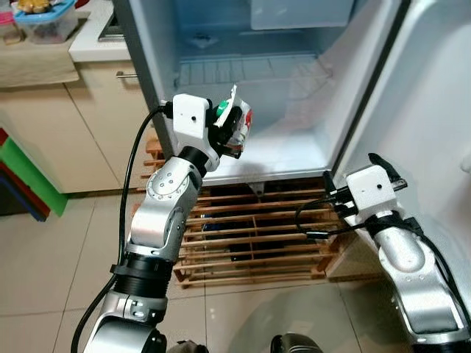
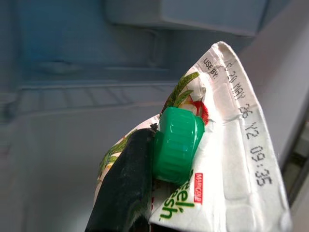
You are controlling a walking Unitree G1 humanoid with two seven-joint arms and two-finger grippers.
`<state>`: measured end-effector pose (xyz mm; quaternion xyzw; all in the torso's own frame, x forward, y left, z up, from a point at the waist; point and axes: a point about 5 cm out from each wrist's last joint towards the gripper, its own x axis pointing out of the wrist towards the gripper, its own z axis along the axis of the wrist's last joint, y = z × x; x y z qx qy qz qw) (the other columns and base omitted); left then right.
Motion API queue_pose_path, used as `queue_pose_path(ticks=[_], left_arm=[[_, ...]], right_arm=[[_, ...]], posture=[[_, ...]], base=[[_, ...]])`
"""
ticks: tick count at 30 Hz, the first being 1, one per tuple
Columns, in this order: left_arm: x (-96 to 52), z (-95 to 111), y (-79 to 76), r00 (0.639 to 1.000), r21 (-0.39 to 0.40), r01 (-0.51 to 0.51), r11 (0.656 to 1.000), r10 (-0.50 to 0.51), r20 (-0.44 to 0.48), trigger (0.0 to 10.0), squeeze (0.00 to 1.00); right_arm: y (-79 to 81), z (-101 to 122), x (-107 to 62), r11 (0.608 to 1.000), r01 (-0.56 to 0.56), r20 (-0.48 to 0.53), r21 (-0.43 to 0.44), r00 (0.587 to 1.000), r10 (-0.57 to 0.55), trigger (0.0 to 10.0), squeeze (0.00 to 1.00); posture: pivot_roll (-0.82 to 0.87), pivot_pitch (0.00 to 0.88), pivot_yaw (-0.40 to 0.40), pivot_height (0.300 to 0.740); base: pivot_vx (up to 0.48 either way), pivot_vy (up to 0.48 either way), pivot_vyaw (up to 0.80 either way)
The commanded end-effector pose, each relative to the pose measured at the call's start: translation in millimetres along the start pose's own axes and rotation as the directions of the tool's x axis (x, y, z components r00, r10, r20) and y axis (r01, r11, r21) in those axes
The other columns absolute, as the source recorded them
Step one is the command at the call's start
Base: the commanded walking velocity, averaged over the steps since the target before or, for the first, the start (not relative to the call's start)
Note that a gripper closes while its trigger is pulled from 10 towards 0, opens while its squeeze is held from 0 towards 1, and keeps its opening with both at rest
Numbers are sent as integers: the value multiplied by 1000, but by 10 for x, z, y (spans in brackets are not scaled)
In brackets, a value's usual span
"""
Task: Restocking fridge
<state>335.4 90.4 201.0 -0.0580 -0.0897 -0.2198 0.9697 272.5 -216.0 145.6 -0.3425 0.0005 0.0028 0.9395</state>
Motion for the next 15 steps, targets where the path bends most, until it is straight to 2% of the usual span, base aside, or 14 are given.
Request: queue_pose_path(ticks=[1,2,3,4,7,8,9,12,15], left_arm=[[34,40,1,1000,9,1,1000,-1,10,10000,0],[34,40,1,1000,9,1,1000,-1,10,10000,0],[43,43,-3,1000,9,2,1000,-2,11,10000,0],[46,45,-4,1000,9,3,1000,-3,12,10000,0],[52,50,2,1000,7,1,1000,-1,13,10000,0],[52,50,2,1000,7,1,1000,-1,13,10000,0],[54,53,10,1000,6,-1,1000,1,13,10000,0],[59,55,15,1000,7,-2,1000,2,14,10000,0],[59,58,20,1000,7,-3,1000,3,15,10000,0]], right_arm=[[-102,-149,14,996,31,-49,-89,998,-35,10000,0],[-102,-149,14,996,31,-49,-89,998,-35,10000,0],[-187,-292,28,989,34,-101,-143,994,-49,10000,0],[-228,-343,31,991,47,-127,-129,990,-63,10000,0],[-388,-510,44,991,134,-238,29,963,-124,10000,0],[-388,-510,44,991,134,-238,29,963,-124,10000,0],[-489,-572,57,982,184,-267,46,950,-165,10000,0],[-655,-684,68,968,249,-299,9,925,-235,10000,0],[-748,-679,88,959,283,-278,-23,919,-278,10000,0]], posture=[[-220,24,33,740],[-220,24,33,740],[-218,21,33,740],[-217,21,34,740],[-214,18,36,740],[-214,18,36,740],[-214,18,36,740],[-212,14,39,740],[-209,15,42,740]], base=[[0,0,0],[0,0,0],[0,0,0],[0,0,0],[0,0,0],[0,0,0],[0,0,0],[0,0,0],[0,0,0]])
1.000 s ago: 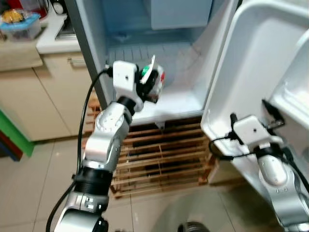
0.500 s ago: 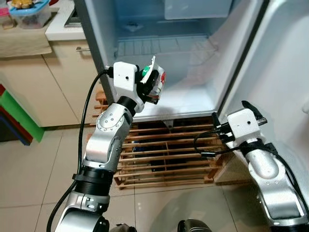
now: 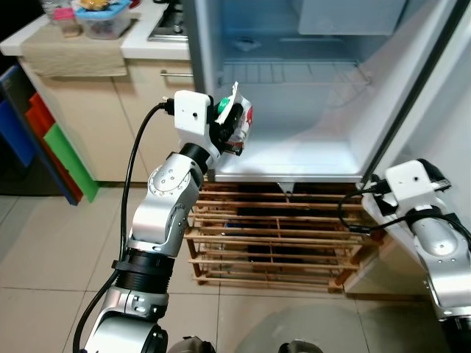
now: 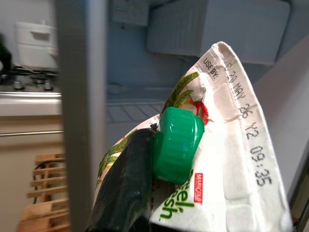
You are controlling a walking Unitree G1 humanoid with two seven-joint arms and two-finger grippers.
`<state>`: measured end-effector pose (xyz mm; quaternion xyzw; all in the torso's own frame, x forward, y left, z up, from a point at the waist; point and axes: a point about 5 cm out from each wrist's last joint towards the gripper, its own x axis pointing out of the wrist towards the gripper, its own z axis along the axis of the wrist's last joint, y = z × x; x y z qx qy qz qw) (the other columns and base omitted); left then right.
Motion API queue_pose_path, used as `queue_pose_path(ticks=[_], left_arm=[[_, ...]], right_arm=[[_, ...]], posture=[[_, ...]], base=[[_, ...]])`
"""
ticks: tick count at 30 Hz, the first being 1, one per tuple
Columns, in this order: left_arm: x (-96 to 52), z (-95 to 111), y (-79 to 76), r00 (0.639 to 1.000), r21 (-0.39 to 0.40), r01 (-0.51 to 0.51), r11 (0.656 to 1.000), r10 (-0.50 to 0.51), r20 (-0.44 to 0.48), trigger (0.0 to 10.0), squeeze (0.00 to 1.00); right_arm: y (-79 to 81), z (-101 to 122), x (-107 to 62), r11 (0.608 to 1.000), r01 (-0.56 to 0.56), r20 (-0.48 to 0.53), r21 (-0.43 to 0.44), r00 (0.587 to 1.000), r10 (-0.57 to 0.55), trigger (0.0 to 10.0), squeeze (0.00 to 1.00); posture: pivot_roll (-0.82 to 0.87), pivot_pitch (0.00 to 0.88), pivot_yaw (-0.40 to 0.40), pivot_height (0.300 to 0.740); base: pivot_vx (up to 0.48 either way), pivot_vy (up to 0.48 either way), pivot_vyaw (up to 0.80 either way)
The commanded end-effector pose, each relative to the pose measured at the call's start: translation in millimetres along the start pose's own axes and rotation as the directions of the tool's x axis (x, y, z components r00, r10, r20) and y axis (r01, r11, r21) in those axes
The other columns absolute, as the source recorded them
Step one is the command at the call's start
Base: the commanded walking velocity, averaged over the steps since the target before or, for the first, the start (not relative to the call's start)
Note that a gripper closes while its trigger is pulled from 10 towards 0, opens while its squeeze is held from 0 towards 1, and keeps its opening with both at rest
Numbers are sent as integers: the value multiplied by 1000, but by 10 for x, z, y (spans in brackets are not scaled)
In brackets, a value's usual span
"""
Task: Restocking fridge
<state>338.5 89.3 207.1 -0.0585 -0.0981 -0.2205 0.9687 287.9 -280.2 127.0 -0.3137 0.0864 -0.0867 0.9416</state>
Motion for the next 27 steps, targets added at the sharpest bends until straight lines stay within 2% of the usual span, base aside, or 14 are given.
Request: queue_pose_path(ticks=[1,2,3,6,8,9,10,11,12,15,21,25,27], left_arm=[[15,4,21,1000,5,-6,1000,6,-2,10000,0],[14,8,28,1000,7,-5,1000,5,-2,10000,0],[13,5,29,1000,7,-5,1000,5,-4,10000,0],[12,-6,28,1000,11,-3,1000,3,-10,10000,0],[18,-38,27,1000,13,-9,1000,10,-26,10000,0],[18,-38,27,1000,13,-9,1000,10,-26,10000,0],[25,-62,32,999,15,-14,1000,14,-37,10000,0],[38,-84,37,999,12,-16,1000,16,-46,10000,0],[58,-106,41,998,6,-16,1000,17,-56,10000,0],[133,-148,71,996,12,-23,1000,24,-86,10000,0],[233,-147,117,995,-9,-51,999,50,-90,10000,0],[307,-186,166,992,-48,-92,995,87,-96,10000,0],[388,-197,176,989,-76,-109,991,101,-106,10000,0]], right_arm=[[-386,-108,4,983,182,-51,-26,982,-183,10000,0],[-284,135,12,991,130,62,19,989,-131,10000,0],[-130,295,-11,995,46,132,91,990,-58,10000,0],[198,529,-102,958,-170,233,232,966,115,10000,0],[518,613,-243,852,-413,273,322,902,334,10000,0],[518,613,-243,852,-413,273,322,902,334,10000,0],[631,612,-304,806,-484,270,341,872,409,10000,0],[696,576,-339,777,-515,248,362,857,452,10000,0],[720,508,-349,772,-511,216,378,859,464,10000,0],[718,340,-373,792,-467,142,392,882,450,10000,0],[799,263,-457,808,-458,106,371,885,453,10000,0],[917,246,-548,797,-454,118,399,887,447,10000,0],[1002,174,-608,803,-403,122,439,912,391,10000,0]], posture=[[-209,15,42,740],[-211,15,44,740],[-211,15,44,740],[-210,18,45,740],[-210,18,45,740],[-210,18,45,740],[-210,22,46,740],[-208,26,42,740],[-207,29,41,740],[-209,39,44,740],[-215,64,54,740],[-217,86,55,740],[-211,130,65,740]], base=[[0,0,0],[0,0,0],[0,0,0],[0,0,0],[0,0,0],[0,0,0],[0,0,0],[0,0,0],[0,0,0],[0,0,0],[0,0,0],[0,0,0],[0,0,0]])
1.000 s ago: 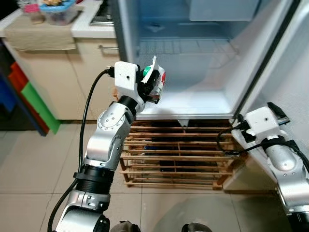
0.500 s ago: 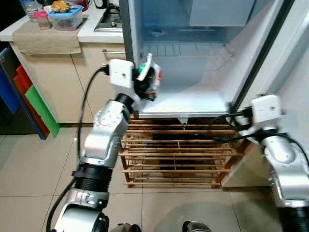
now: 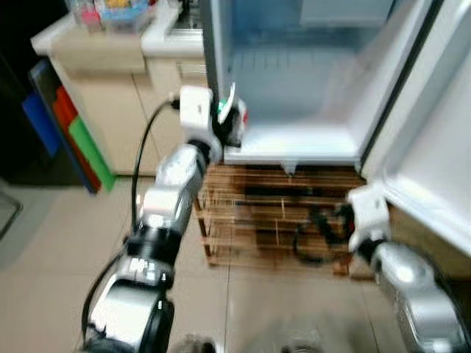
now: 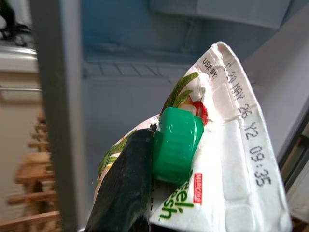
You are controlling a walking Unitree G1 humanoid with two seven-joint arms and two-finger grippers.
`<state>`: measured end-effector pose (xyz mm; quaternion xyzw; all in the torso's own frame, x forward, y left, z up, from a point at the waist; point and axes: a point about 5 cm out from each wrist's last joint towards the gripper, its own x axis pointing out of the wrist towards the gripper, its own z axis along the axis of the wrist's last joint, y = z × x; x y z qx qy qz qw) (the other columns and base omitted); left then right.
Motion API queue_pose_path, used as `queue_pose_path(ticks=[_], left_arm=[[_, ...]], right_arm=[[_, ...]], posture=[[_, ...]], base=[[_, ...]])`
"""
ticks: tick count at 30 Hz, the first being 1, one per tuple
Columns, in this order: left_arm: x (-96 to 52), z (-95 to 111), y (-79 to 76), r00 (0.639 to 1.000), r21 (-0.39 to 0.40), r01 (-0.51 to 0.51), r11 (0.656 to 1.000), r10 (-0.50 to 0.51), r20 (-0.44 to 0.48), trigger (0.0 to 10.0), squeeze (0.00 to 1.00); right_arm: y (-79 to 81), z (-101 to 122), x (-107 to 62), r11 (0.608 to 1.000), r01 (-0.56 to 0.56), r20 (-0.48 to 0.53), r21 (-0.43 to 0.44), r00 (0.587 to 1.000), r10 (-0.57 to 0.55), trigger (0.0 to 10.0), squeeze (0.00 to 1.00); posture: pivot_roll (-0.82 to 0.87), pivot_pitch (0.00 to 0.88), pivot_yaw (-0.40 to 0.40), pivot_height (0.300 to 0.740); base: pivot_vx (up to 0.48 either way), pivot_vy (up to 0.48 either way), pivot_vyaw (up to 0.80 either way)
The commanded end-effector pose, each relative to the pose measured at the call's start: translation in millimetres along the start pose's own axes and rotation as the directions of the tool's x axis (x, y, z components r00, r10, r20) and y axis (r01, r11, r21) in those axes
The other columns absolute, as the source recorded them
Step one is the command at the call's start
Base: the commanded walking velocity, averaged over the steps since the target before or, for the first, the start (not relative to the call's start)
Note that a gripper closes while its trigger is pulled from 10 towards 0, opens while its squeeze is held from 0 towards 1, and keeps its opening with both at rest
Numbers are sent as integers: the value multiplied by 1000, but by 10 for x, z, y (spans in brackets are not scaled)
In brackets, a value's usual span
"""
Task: Restocking fridge
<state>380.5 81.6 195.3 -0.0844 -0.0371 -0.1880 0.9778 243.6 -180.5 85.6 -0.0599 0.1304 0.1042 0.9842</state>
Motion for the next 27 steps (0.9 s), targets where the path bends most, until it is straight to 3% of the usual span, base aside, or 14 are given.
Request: queue_pose_path(ticks=[1,5,11,18,27], left_arm=[[49,4,45,1000,-23,-28,999,28,0,10000,0],[104,-23,18,1000,-17,-17,1000,16,-11,10000,0],[151,-84,27,999,21,5,1000,-4,-52,10000,0],[214,19,44,1000,35,5,999,-4,-29,10000,0],[278,108,-46,999,52,39,998,-39,3,10000,0]], right_arm=[[55,-24,-10,1000,29,48,-12,998,-28,10000,0],[195,-159,-39,997,81,117,11,990,-82,10000,0],[339,-374,-4,987,154,95,40,983,-158,10000,0],[430,-379,-29,988,147,115,48,982,-152,10000,0],[495,-410,-57,991,134,137,20,981,-135,10000,0]], posture=[[-210,139,70,740],[-191,216,149,740],[-165,271,206,740],[-160,297,222,740],[-159,313,208,740]], base=[[0,0,0],[68,0,0],[403,0,0],[469,0,0],[469,0,0]])
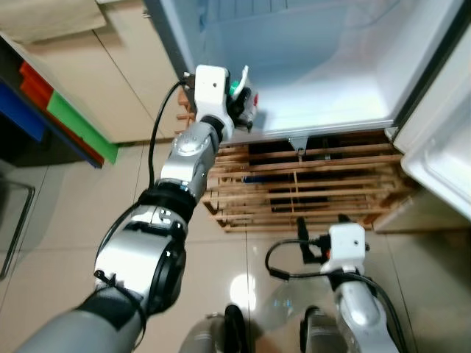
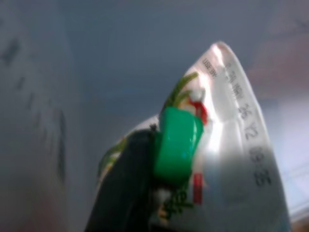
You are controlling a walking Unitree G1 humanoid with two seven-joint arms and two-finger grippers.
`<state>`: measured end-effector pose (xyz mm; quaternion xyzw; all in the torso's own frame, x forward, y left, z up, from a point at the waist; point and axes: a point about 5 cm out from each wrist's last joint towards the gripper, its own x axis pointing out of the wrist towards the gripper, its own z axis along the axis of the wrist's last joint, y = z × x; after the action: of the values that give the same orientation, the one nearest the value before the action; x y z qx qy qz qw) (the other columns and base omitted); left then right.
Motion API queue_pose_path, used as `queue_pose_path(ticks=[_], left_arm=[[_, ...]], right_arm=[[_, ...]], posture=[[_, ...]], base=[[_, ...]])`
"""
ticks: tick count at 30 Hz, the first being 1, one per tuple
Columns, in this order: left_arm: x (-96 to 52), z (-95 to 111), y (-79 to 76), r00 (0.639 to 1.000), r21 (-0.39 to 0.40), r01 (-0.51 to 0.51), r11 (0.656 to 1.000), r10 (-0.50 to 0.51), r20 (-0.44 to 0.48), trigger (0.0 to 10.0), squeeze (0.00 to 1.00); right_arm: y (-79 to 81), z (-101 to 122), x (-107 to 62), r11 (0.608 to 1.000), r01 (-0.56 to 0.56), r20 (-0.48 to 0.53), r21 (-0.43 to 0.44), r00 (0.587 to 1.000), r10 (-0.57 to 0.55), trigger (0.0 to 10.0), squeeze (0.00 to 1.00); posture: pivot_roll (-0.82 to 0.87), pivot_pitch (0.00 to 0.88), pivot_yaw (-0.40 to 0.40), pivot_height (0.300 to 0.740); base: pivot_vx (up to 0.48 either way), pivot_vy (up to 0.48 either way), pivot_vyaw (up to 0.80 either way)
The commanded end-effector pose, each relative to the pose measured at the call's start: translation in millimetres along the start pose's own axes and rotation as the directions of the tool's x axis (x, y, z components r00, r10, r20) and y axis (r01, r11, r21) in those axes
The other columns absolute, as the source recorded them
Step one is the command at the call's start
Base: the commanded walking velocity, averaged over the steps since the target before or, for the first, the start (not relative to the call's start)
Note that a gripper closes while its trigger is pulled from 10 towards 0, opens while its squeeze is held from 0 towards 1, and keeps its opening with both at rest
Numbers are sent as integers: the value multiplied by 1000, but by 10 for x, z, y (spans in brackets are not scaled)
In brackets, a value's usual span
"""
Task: Restocking fridge
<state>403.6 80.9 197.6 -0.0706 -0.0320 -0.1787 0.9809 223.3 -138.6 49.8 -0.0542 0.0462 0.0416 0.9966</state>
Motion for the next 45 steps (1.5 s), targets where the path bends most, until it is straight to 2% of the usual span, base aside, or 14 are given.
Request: queue_pose_path(ticks=[1,6,10,15,21,24,30,34,36,42,44,45], left_arm=[[67,111,-144,998,37,57,998,-58,22,10000,0],[72,104,-190,997,56,68,996,-70,26,10000,0],[73,95,-230,997,39,71,997,-72,36,10000,0],[81,67,-228,999,16,10,1000,-11,33,10000,0],[101,85,-210,999,31,-43,999,42,32,10000,0],[122,128,-175,996,46,-90,995,88,34,10000,0],[147,242,-108,984,69,-173,983,168,65,10000,0],[157,288,-82,980,67,-190,979,185,73,10000,0],[173,391,-27,971,85,-228,970,220,95,10000,0],[169,452,45,961,105,-264,959,253,112,10000,0],[159,484,107,954,100,-287,953,274,121,10000,0],[150,507,163,949,72,-301,951,292,121,10000,0]], right_arm=[[5,-51,-61,1000,-1,-17,-10,1000,1,10000,0],[14,8,-89,1000,-3,11,-24,1000,3,10000,0],[59,80,-136,1000,-14,37,-19,999,15,10000,0],[74,161,-183,1000,-19,57,-21,998,20,10000,0],[121,389,-208,1000,-30,117,2,993,30,10000,0],[122,675,-264,1000,-12,196,26,981,7,10000,0],[72,969,-372,999,23,263,37,964,-32,10000,0],[63,1051,-416,999,31,273,37,961,-40,10000,0],[67,1159,-514,999,35,279,35,959,-44,10000,0],[86,1313,-641,999,30,287,34,957,-39,10000,0],[88,1387,-706,999,30,299,31,954,-38,10000,0],[70,1402,-747,999,38,296,23,954,-43,10000,0]], posture=[[-159,315,206,740],[-159,324,204,740],[-164,339,201,740],[-177,352,194,740],[-186,373,194,740],[-212,394,199,740],[-264,425,194,740],[-284,437,188,740],[-312,460,177,740],[-346,486,167,740],[-373,501,161,740],[-398,509,152,740]], base=[[0,0,0],[0,0,0],[0,0,0],[0,0,0],[0,0,0],[0,0,0],[0,0,0],[0,0,0],[0,0,0],[0,0,0],[0,0,0],[0,0,0]])
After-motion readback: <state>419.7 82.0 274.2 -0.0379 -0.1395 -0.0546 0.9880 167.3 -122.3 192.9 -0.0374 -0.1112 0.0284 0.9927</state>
